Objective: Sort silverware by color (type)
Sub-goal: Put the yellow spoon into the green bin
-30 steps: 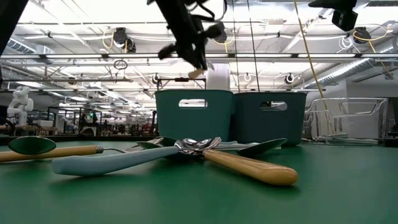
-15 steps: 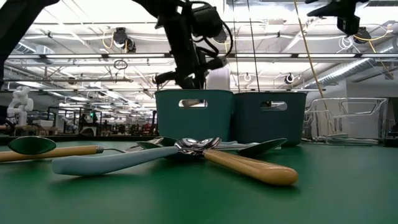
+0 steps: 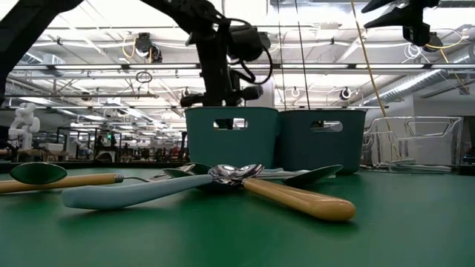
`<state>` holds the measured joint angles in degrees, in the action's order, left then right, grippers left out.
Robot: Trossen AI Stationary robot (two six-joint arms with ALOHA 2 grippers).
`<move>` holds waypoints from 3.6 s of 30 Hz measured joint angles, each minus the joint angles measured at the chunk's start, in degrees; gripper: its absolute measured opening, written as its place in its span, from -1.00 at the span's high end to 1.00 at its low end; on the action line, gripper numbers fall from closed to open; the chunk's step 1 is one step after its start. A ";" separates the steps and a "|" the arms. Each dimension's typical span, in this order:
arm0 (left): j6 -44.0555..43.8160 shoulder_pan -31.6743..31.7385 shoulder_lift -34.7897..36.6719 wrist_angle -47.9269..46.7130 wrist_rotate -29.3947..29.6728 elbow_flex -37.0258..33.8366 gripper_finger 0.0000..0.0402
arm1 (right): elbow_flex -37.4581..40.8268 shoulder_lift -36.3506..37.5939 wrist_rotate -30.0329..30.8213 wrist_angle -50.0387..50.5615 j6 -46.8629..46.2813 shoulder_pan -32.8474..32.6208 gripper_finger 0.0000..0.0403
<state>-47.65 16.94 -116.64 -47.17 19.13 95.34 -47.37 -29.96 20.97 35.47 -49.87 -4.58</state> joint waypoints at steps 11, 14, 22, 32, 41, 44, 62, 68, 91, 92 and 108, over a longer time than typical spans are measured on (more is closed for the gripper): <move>-0.53 1.37 -1.70 0.50 -6.51 0.10 0.78 | 0.00 0.18 -0.11 0.59 11.76 0.00 0.38; -1.47 1.37 -1.71 0.20 -6.65 0.10 0.78 | 0.00 0.48 -0.21 1.65 14.72 0.00 0.38; -4.07 1.37 -1.68 0.00 -6.34 0.10 0.64 | 0.01 1.65 -0.76 1.68 23.77 0.00 0.38; -6.29 1.35 -1.69 -6.29 -10.22 4.70 0.25 | 0.00 3.24 -6.10 1.68 25.13 -0.02 0.38; 3.77 0.49 -1.51 -14.69 -8.53 20.71 0.24 | 0.00 2.95 -1.18 6.87 26.97 0.00 0.38; 5.31 0.26 -1.53 -14.71 -8.39 24.18 0.24 | 0.00 2.95 -1.30 9.72 24.59 0.00 0.38; 12.66 -19.68 -1.60 -19.87 -8.39 29.87 0.24 | 0.00 -1.75 -10.78 3.22 -8.20 -0.07 0.38; 2.38 -30.23 -1.60 -20.91 -3.18 29.89 0.24 | 0.01 -7.90 -10.73 -4.32 -8.20 -0.07 0.38; -24.29 -40.60 -1.65 -20.45 -19.45 12.38 0.24 | 0.02 -14.95 -13.68 1.39 -12.63 -11.13 0.38; -25.76 -40.60 -1.68 -22.61 -19.08 13.12 0.24 | 0.02 -14.97 -13.68 1.47 -12.69 -11.91 0.38; -22.03 -41.51 -1.53 -29.23 -14.68 8.77 -0.26 | 0.02 -14.99 -8.68 1.41 -17.58 -20.65 0.38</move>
<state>-69.68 -24.57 -118.17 -76.40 4.45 104.11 -47.35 -44.95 12.29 36.88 -67.45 -25.23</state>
